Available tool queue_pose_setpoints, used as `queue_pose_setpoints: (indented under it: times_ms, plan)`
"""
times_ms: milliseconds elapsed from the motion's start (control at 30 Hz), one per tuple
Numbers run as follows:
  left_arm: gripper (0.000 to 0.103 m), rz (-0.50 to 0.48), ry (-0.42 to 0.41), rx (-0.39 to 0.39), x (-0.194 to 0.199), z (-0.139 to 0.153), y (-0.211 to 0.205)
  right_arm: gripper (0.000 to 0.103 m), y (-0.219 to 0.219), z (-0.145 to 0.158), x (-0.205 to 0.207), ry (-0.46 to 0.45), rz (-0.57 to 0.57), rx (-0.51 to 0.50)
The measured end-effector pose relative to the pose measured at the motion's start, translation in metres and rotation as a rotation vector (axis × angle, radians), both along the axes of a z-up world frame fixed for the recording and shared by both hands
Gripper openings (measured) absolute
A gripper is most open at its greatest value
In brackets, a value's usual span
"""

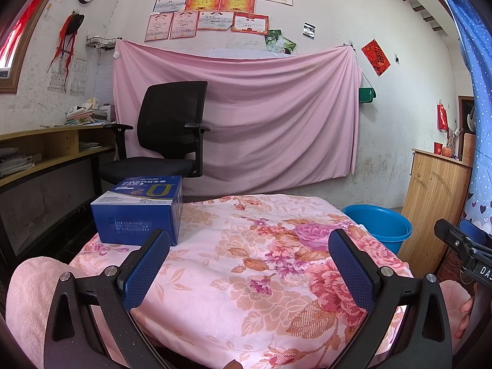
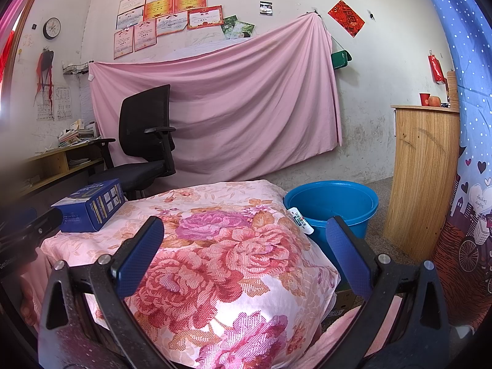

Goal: Collect trash

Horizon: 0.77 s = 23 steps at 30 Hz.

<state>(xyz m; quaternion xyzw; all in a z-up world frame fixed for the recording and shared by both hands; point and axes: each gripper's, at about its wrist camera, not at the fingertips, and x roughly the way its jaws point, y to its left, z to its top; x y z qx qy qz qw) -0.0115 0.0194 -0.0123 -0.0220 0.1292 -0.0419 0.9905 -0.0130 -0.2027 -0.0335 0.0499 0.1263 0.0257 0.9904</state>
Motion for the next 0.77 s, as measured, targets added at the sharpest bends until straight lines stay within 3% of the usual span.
queue_pose_setpoints:
  times_ms: [767]
  plan:
    - [0.101, 0.041, 0.036, -0.003, 0.0060, -0.0011, 0.0034, 0.103, 0.0086, -0.0019, -0.0006, 0.009, 0.011, -0.007]
